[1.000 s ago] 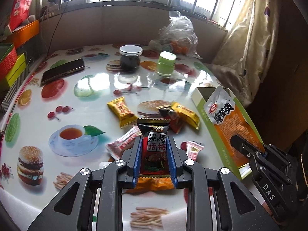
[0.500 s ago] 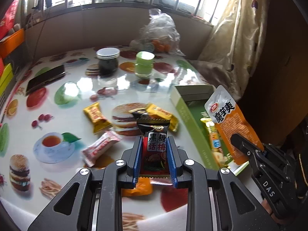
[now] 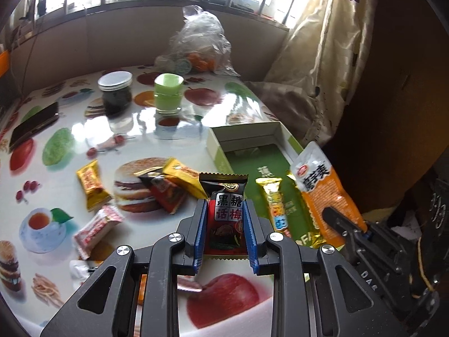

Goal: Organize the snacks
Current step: 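Carry the red packet and the orange packet toward the green box, then lower both packets into the green box and open both tools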

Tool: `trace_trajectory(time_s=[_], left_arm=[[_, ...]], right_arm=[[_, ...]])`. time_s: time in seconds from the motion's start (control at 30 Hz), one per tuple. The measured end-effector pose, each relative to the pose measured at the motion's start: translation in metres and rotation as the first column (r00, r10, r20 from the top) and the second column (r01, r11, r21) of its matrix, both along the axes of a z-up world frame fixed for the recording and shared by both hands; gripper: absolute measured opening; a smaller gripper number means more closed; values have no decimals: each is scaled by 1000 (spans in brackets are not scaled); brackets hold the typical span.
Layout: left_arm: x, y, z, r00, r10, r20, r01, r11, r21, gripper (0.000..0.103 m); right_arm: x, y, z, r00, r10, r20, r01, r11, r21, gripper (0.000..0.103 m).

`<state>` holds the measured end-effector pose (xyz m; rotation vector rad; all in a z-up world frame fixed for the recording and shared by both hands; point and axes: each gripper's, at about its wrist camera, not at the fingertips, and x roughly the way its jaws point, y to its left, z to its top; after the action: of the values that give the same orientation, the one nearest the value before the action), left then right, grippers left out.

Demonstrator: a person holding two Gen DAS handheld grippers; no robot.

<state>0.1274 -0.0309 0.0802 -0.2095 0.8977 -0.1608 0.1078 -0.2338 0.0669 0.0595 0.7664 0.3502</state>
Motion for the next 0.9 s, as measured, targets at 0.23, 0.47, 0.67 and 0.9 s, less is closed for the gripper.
trace_trajectory(time_s=[0.23, 0.47, 0.67, 0.9], left_arm=[[13, -21, -8, 999, -42, -34, 41, 999, -16, 26], [27, -37, -11, 996, -64, -54, 63, 998, -16, 26], [38, -47, -20, 994, -76, -77, 75, 997, -13, 26], [47, -57, -29, 992, -80, -98, 81, 997, 9, 26]], right_arm=[[8, -8, -15, 999, -24, -38, 24, 1000, -7, 7], [14, -13, -23, 998, -31, -58, 31, 1000, 2, 7], [16, -15, -31, 996, -22, -86, 24, 999, 23, 7], [17, -17, -35, 994, -32, -102, 36, 999, 34, 7]])
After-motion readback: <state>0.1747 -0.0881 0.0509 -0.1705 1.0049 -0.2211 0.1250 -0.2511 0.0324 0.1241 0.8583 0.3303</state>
